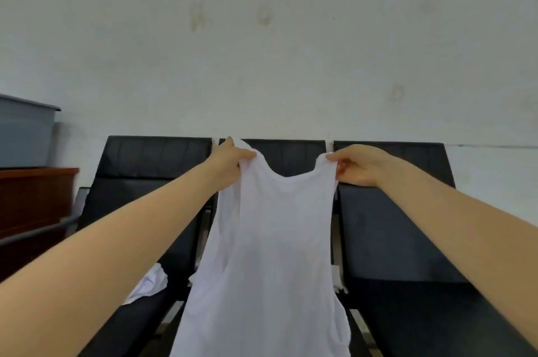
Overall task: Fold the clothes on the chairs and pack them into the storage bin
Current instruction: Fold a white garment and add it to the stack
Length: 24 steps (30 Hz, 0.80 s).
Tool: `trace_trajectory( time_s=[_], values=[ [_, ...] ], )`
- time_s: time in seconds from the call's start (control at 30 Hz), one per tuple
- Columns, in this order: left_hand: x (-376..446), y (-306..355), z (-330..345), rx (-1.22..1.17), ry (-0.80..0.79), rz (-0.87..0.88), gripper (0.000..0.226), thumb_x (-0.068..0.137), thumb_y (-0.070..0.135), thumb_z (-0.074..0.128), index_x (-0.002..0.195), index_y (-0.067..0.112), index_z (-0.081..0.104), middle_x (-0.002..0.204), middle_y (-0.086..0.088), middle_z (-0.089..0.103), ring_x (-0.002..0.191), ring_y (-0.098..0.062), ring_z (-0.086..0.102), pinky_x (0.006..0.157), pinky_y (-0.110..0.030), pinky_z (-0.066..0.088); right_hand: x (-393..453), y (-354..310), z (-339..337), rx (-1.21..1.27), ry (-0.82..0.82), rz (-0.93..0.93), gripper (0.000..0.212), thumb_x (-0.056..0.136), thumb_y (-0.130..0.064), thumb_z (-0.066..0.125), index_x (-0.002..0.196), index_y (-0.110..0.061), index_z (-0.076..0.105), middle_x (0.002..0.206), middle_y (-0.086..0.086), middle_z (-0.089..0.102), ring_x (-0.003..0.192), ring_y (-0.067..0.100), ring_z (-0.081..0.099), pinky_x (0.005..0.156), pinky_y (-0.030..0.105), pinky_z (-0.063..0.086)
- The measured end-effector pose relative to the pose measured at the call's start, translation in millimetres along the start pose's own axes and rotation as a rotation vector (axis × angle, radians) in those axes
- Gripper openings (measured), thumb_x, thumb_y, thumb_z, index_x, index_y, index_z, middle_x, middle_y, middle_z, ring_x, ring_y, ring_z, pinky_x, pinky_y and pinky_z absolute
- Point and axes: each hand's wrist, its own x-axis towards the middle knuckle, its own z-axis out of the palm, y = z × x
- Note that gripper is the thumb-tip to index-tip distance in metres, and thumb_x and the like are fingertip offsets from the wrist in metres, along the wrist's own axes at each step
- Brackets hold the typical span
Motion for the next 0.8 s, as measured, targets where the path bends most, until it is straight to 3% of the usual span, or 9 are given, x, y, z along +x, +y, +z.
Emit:
trace_trajectory(
  time_s=[0.13,0.2,0.27,0.37,0.47,0.57,0.67,0.8],
  values=[
    [-1,-44,-19,0.417,0.015,-0.039,0.034,0.087,0.003,0.064,0.121,-0.001,0.06,0.121,-0.014,0.062,0.108,-0.028,0.062,0.096,-0.039,0.051,23,42,-17,-0.236,0.118,-0.028,0.033,0.086,0.006,0.061,0.119,0.007,0.058,0.122,0.022,0.061,0.1,0.023,0.064,0.086,0.032,0.056],
    [1,-56,-26,0.607,0.073,0.033,0.022,0.088,0.007,0.062,0.11,0.003,0.064,0.112,-0.014,0.065,0.104,-0.029,0.063,0.09,-0.039,0.054,30,60,-23,-0.343,0.218,-0.107,0.033,0.085,0.002,0.065,0.117,0.003,0.062,0.118,0.019,0.064,0.095,0.022,0.063,0.079,0.029,0.056],
    [1,-62,-31,0.738,0.135,0.131,0.014,0.092,0.012,0.056,0.105,0.008,0.061,0.104,-0.013,0.064,0.098,-0.029,0.063,0.074,-0.032,0.057,30,74,-23,-0.428,0.292,-0.2,0.028,0.089,-0.005,0.063,0.116,-0.003,0.064,0.106,0.012,0.066,0.078,0.016,0.059,0.064,0.023,0.05],
    [7,-68,-37,0.666,0.162,0.132,0.021,0.097,0.015,0.044,0.116,0.012,0.052,0.11,-0.009,0.058,0.099,-0.025,0.059,0.067,-0.028,0.055,29,87,-20,-0.528,0.352,-0.328,0.021,0.094,-0.013,0.053,0.111,-0.011,0.065,0.09,0.004,0.063,0.066,0.013,0.053,0.055,0.022,0.043],
    [11,-65,-35,0.244,0.173,-0.084,0.029,0.099,0.012,0.044,0.126,0.004,0.048,0.116,-0.012,0.056,0.102,-0.024,0.057,0.076,-0.032,0.052,32,90,-16,-0.53,0.377,-0.353,0.017,0.096,-0.015,0.048,0.11,-0.013,0.059,0.086,0.004,0.058,0.065,0.013,0.05,0.054,0.022,0.042],
    [18,-57,-39,-0.048,0.004,-0.2,0.033,0.095,0.009,0.054,0.126,0.001,0.05,0.12,-0.012,0.059,0.105,-0.023,0.061,0.081,-0.032,0.053,39,87,-10,-0.438,0.322,-0.287,0.021,0.094,-0.009,0.052,0.114,-0.012,0.058,0.092,0.004,0.061,0.069,0.013,0.053,0.062,0.024,0.048],
    [27,-56,-42,0.094,-0.121,-0.148,0.035,0.091,0.001,0.056,0.125,0.001,0.053,0.12,-0.012,0.063,0.106,-0.023,0.063,0.085,-0.031,0.053,49,88,-8,-0.366,0.267,-0.266,0.032,0.09,-0.003,0.056,0.121,-0.011,0.057,0.104,0.009,0.061,0.075,0.016,0.053,0.061,0.024,0.048],
    [47,-82,-52,0.483,-0.04,-0.021,0.04,0.089,0.0,0.058,0.129,0.005,0.054,0.118,-0.008,0.064,0.107,-0.021,0.062,0.09,-0.031,0.051,69,104,-13,-0.471,0.297,-0.345,0.037,0.09,-0.002,0.053,0.125,-0.015,0.053,0.114,0.002,0.059,0.099,0.02,0.057,0.067,0.024,0.047]
  ],
)
